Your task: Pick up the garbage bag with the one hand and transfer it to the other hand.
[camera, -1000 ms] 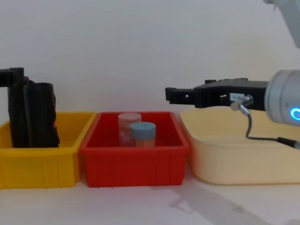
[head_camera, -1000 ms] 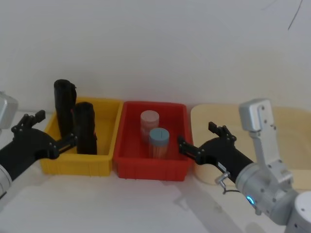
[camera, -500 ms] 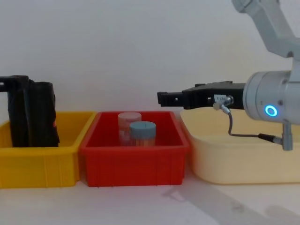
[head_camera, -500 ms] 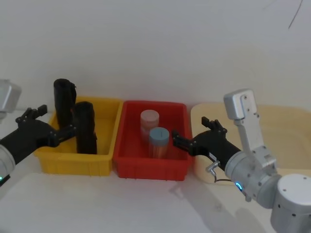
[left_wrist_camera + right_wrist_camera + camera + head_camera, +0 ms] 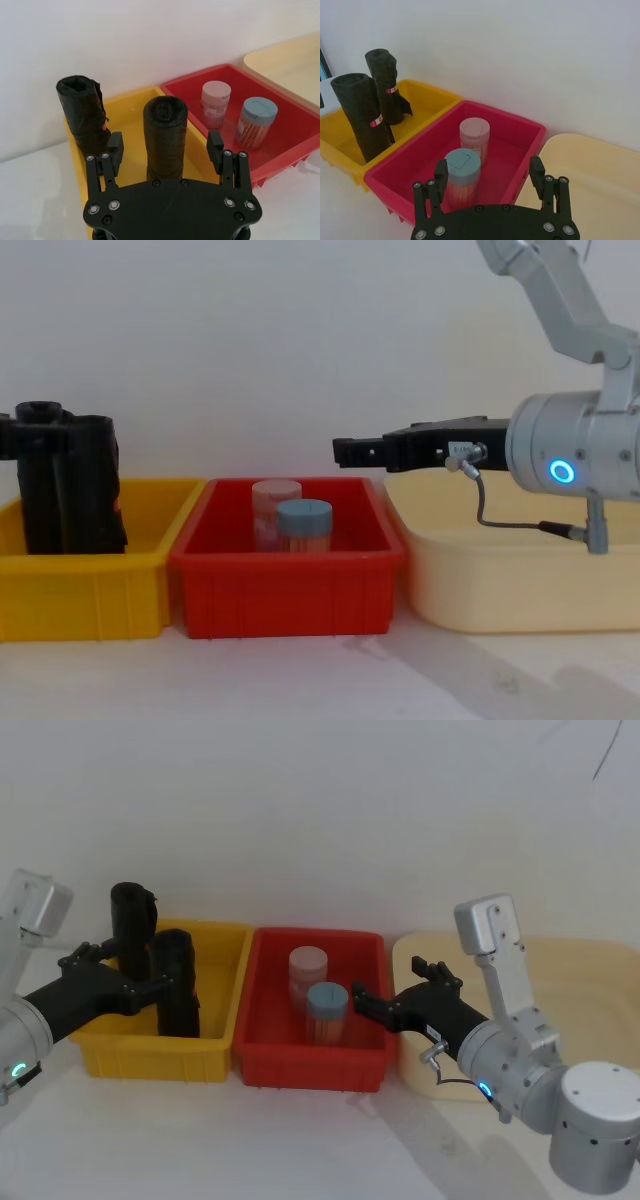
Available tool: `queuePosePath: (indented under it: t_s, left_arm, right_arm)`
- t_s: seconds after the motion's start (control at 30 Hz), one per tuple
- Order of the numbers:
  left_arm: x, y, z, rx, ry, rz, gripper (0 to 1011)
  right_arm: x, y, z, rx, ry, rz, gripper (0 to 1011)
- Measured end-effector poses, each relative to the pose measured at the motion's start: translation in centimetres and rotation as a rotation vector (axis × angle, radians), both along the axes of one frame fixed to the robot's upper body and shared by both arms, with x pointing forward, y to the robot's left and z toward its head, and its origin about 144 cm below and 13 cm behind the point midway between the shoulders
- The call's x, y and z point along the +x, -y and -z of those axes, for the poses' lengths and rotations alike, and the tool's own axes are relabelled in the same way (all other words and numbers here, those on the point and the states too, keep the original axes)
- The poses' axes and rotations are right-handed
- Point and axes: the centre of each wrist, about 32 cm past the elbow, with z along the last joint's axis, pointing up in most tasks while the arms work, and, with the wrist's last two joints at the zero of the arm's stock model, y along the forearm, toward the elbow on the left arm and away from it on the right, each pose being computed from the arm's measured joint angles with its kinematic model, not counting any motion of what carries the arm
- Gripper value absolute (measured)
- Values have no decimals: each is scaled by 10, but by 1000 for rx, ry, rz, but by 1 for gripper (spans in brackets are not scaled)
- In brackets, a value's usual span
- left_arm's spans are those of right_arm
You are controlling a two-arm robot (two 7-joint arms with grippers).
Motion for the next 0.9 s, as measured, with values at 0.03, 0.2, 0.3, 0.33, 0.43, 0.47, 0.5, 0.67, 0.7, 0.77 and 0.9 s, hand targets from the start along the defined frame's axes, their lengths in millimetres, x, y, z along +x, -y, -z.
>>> queuePosePath:
  t_s: [0.03, 0.2, 0.3, 0.33, 0.43, 0.47, 0.5, 0.67, 0.7, 0.77, 0.9]
  left_arm:
    - [2, -1, 1, -3, -7, 2, 1002]
    - [10, -3, 4, -12, -23, 9, 1001]
    - [15, -4, 6, -16, -33, 15, 1002]
    - [17, -5, 6, -17, -35, 15, 1002]
    - [21, -6, 7, -19, -39, 21, 1002]
    - [24, -6, 8, -21, -41, 26, 1002]
    - [27, -6, 8, -23, -43, 31, 1001]
    - [37, -6, 11, -27, -49, 50, 1002]
    - [41, -6, 11, -29, -51, 59, 1001]
    - [45, -6, 12, -30, -55, 66, 1002]
    - [53, -4, 13, -31, -60, 88, 1001]
  right_arm:
    - [1, 0, 0, 0, -3, 0, 1001]
    - [4, -1, 1, 0, -8, 1, 1001]
    - [6, -2, 1, -2, -10, 3, 1001]
    - [6, -2, 1, -2, -10, 4, 1001]
    - [8, -3, 1, -3, -12, 7, 1001]
    - [9, -3, 1, -4, -13, 9, 1001]
    - [9, -3, 1, -5, -13, 11, 1001]
    - [14, -1, 2, -6, -18, 22, 1001]
    - [15, 0, 2, -7, -20, 25, 1001]
    - [16, 0, 2, -6, -21, 26, 1001]
    - [19, 2, 2, -7, -26, 25, 1001]
